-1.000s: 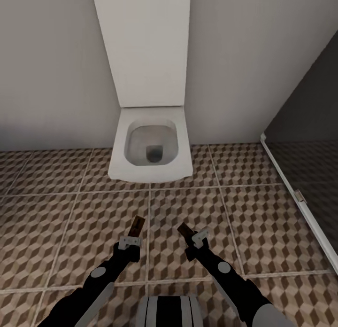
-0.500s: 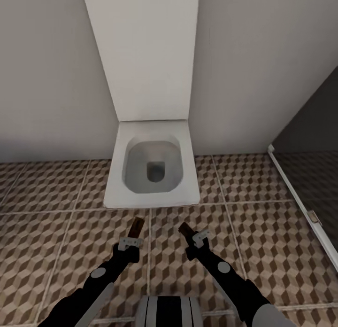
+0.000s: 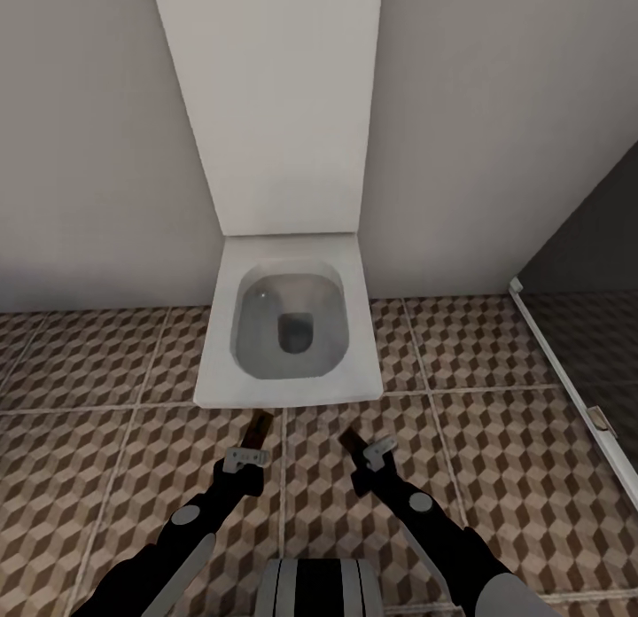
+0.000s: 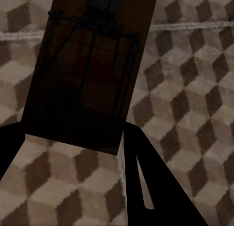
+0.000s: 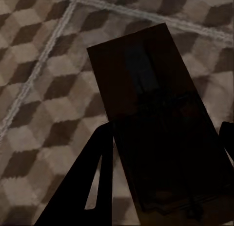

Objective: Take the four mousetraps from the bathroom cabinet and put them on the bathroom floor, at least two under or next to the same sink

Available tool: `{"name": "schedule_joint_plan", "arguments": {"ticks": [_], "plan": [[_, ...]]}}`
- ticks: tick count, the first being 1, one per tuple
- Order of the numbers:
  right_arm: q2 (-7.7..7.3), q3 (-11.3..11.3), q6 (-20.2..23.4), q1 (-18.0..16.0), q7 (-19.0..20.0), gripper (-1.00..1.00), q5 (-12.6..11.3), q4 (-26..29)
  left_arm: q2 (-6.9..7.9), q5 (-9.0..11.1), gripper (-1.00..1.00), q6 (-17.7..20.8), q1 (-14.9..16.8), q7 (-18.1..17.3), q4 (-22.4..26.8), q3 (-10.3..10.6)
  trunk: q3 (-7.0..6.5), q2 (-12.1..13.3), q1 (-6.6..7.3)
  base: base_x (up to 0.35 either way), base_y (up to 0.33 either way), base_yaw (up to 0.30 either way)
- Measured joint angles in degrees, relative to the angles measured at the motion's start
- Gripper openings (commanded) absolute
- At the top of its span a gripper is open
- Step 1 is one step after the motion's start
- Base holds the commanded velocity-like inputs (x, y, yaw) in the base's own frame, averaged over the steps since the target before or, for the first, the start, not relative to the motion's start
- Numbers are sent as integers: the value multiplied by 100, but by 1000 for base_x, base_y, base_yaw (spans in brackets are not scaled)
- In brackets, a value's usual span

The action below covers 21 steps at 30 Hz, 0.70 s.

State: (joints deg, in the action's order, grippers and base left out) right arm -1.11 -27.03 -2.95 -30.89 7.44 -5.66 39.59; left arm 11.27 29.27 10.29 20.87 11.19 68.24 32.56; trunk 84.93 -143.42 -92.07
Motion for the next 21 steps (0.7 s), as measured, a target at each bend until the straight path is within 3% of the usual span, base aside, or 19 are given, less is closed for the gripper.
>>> {"name": "schedule_joint_plan", "arguments": {"ticks": [21], "plan": [[11,-11,77,0,10,-100,7,11,-2,1,-100,0,0,-1,-54,154,126,0,0,0,0,0]]}}
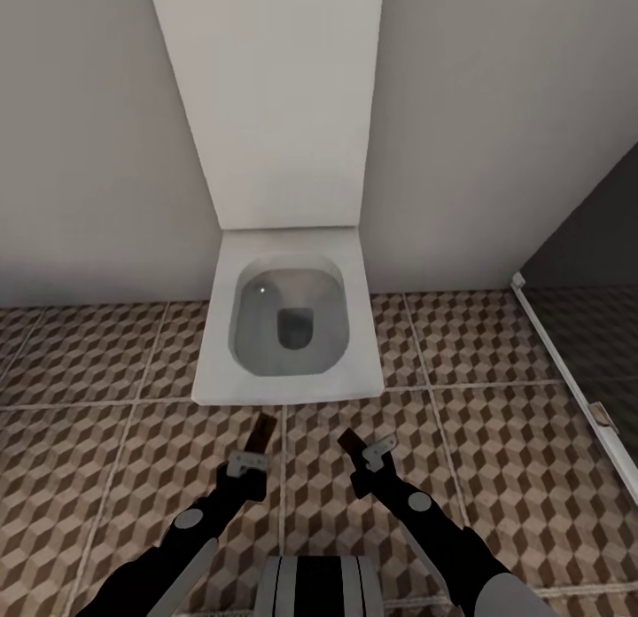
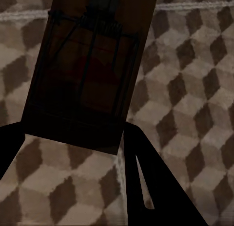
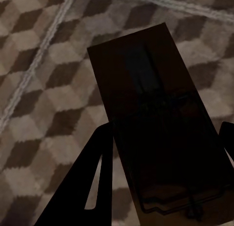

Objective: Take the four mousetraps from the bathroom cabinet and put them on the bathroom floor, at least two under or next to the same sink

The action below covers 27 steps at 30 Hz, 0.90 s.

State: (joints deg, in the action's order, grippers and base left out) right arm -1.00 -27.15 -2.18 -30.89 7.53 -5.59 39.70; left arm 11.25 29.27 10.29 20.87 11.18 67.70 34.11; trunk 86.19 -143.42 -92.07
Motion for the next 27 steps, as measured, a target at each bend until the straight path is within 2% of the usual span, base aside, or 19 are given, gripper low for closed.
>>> {"name": "schedule_joint_plan", "arguments": {"ticks": [3,4,6,9,22,25,27], "plan": [[1,-2,-34,0,-15,-100,5,0,-16,1,-100,0,0,-3,-259,118,15,0,0,0,0,0],[14,-3,-37,0,-19,-100,9,-1,-85,-1,-100,-7,-1,-8,-496,149,16,0,0,0,0,0],[75,-15,-35,0,-43,-100,20,1,-172,-9,-100,-21,0,-14,-766,158,18,0,0,0,0,0],[175,-18,-34,-1,-152,-100,34,1,-226,-37,-100,-38,0,-17,-1011,157,18,0,0,0,0,0],[224,-20,-11,-1,-264,-100,47,-24,-238,-54,-100,-61,0,-18,-1121,161,18,0,0,0,0,0],[246,-22,-7,-1,-368,-100,47,-56,-237,-54,-100,-65,0,-18,-1122,164,18,0,0,0,0,0],[291,-24,-2,-1,-580,-100,47,-70,-237,-54,-100,-74,0,-18,-1122,165,18,0,0,0,0,0]]}}
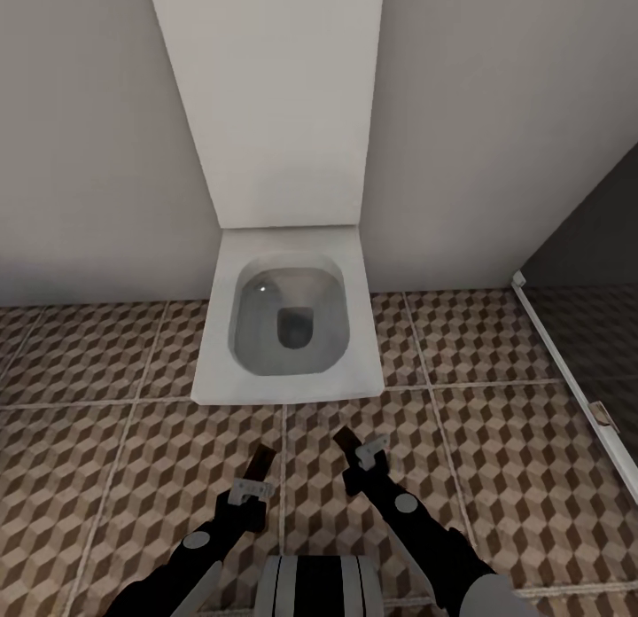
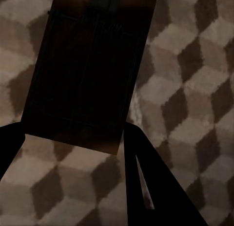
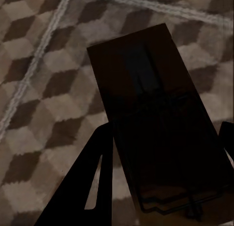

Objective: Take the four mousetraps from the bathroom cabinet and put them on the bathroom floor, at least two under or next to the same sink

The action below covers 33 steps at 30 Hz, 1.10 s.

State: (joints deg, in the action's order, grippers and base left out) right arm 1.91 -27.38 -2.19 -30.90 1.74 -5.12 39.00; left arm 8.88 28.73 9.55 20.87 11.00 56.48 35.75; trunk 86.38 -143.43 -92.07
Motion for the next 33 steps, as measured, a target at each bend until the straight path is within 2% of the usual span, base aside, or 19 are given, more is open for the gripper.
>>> {"name": "schedule_joint_plan", "arguments": {"ticks": [1,2,7,19,33], "plan": [[30,4,2,0,-136,-100,0,-4,0,0,-100,-2,0,0,0,0,0,0,0,0,0,0],[80,15,-7,1,-432,-100,-4,-8,0,0,-100,-7,0,0,0,0,0,0,0,0,0,0],[108,15,-33,2,-588,-100,-10,30,0,0,-100,-14,0,0,26,1,0,0,0,0,0,0],[112,20,-5,2,-634,-100,-36,68,23,0,-100,-15,0,-1,158,-23,7,0,0,0,0,0],[112,23,-11,2,-644,-100,-40,68,18,1,-100,-15,0,4,162,-34,125,0,0,0,0,0]]}}
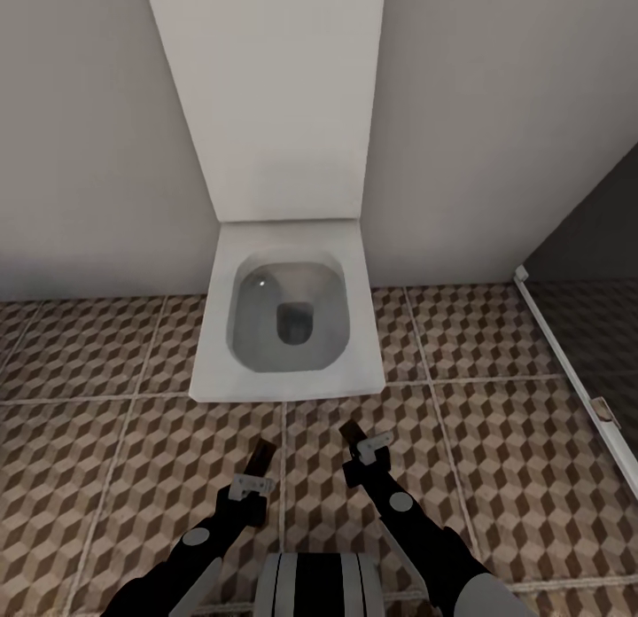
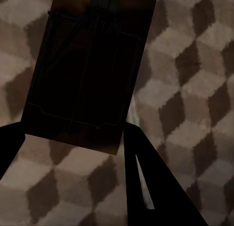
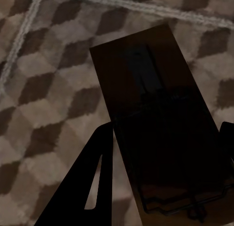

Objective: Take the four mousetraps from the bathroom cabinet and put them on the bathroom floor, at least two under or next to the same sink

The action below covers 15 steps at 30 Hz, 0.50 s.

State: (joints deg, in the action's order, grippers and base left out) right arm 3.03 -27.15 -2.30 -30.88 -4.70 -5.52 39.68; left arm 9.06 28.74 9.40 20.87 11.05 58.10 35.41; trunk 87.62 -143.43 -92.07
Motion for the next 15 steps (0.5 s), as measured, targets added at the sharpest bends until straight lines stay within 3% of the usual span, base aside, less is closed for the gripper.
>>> {"name": "schedule_joint_plan", "arguments": {"ticks": [15], "plan": [[0,0,-8,0,0,-100,1,0,0,0,-100,0,0,-4,22,0,137,0,0,0,0,0]]}}
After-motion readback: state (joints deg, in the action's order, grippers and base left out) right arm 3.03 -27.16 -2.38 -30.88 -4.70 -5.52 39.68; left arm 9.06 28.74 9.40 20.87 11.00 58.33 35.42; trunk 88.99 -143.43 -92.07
